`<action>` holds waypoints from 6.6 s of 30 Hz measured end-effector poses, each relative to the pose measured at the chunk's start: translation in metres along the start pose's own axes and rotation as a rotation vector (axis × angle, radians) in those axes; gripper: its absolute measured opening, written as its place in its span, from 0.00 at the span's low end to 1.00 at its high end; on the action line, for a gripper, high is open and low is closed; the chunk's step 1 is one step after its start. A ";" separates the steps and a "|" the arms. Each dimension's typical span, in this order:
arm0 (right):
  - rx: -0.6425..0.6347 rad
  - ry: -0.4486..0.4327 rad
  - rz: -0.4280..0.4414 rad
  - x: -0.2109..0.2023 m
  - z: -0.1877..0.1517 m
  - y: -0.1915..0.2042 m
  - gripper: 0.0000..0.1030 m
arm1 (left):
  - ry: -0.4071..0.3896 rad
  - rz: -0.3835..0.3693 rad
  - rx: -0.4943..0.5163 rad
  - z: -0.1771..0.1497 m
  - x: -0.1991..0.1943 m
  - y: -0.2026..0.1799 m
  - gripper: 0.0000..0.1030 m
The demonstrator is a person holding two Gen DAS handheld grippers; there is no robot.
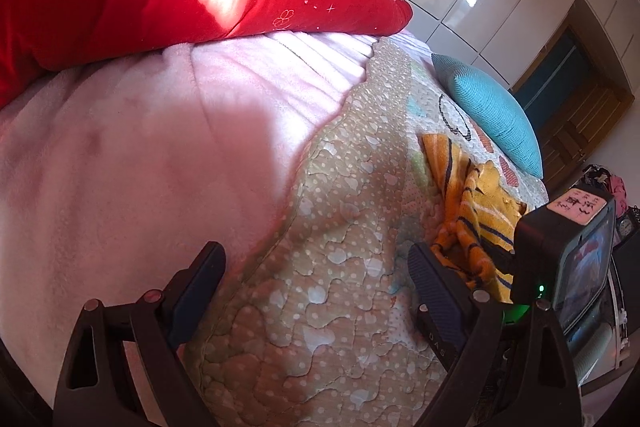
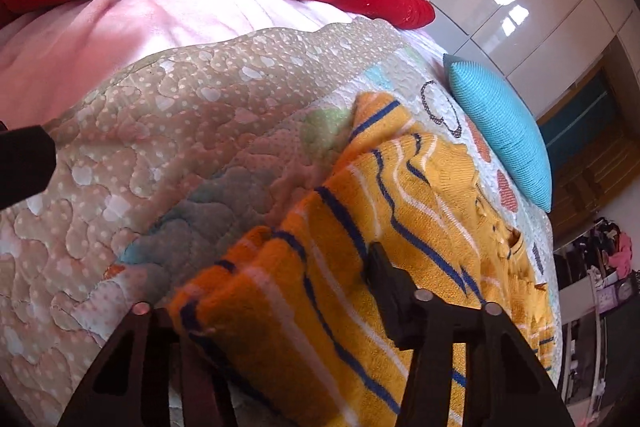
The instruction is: Fold small clothes
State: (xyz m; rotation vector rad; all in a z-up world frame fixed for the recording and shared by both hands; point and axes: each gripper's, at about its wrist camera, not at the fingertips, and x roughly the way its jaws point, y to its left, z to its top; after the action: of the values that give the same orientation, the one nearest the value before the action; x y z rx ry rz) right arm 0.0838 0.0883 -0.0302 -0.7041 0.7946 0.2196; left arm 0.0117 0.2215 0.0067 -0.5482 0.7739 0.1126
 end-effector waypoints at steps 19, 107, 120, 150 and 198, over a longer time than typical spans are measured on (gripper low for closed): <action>0.982 0.078 -0.030 -0.046 -0.189 -0.329 0.07 | -0.043 0.034 0.126 -0.011 0.001 -0.046 0.89; 1.237 -0.235 0.194 -0.041 -0.351 -0.335 0.79 | 0.126 0.167 0.689 -0.162 -0.008 -0.273 0.97; 1.057 -0.221 0.086 -0.065 -0.286 -0.402 0.85 | 0.185 -0.046 0.586 -0.074 0.022 -0.303 0.97; 1.190 -0.092 0.705 0.074 -0.255 -0.398 0.51 | 0.546 -0.483 0.422 -0.085 0.150 -0.352 0.76; 0.892 -0.060 0.167 -0.147 -0.278 -0.233 0.84 | -0.354 -0.002 0.561 -0.128 -0.183 -0.229 1.00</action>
State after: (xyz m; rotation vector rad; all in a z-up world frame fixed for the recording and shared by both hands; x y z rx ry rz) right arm -0.0776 -0.2583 0.0542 0.2089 0.7962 0.0197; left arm -0.1332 -0.0214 0.1563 0.0087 0.4285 -0.0130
